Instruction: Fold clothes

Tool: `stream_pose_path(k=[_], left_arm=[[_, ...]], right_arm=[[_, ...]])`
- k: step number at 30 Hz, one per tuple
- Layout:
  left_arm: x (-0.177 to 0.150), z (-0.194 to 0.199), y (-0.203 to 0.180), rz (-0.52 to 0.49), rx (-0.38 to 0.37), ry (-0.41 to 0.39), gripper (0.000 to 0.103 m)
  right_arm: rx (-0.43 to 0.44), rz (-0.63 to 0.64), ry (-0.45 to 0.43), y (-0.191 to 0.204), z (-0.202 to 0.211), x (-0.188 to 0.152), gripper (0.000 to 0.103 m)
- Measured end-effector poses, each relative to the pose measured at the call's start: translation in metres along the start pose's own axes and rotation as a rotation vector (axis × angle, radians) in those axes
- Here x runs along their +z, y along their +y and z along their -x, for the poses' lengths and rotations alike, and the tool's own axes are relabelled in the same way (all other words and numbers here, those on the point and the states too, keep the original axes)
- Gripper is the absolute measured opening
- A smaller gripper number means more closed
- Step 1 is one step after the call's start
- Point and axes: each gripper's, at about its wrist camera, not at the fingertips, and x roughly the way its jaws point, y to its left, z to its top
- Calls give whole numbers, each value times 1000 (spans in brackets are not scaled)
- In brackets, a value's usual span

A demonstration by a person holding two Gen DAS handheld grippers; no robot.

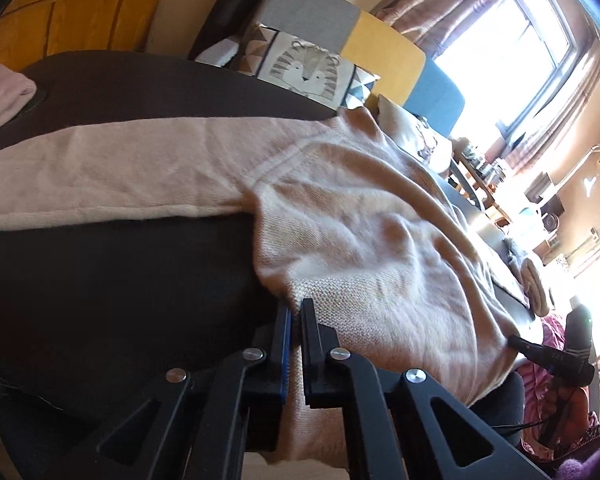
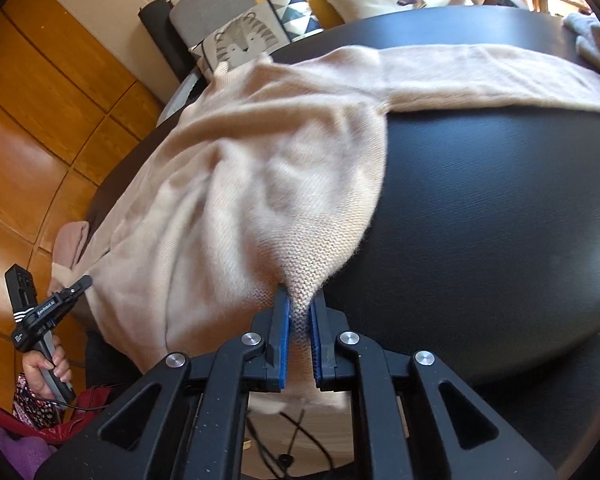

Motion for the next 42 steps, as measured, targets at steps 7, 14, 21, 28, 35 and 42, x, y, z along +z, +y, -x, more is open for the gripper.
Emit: stream_pose_path(k=[7,14,21,28,35,42], left_arm=[[1,4,20,39,51,10,3],[-3,7,36,66,111,24,2],[6,4,26,11,85,11,2],[38,-21,-20,-177,94,1,9],[76,-84,-73,-352,185,13,16],[91,-137,-88,-356,264,57,16]], right_arm=[[-26,-55,13,-14,2,3,9],[-39,-47,60,-21,0,-3,9],[-16,-50,86,-24,-7,1,13],[-155,80,-10,-6,11,29,14],[-191,218,-113,19,10,85,14],[-164,332,-121,65,-54,130,14]])
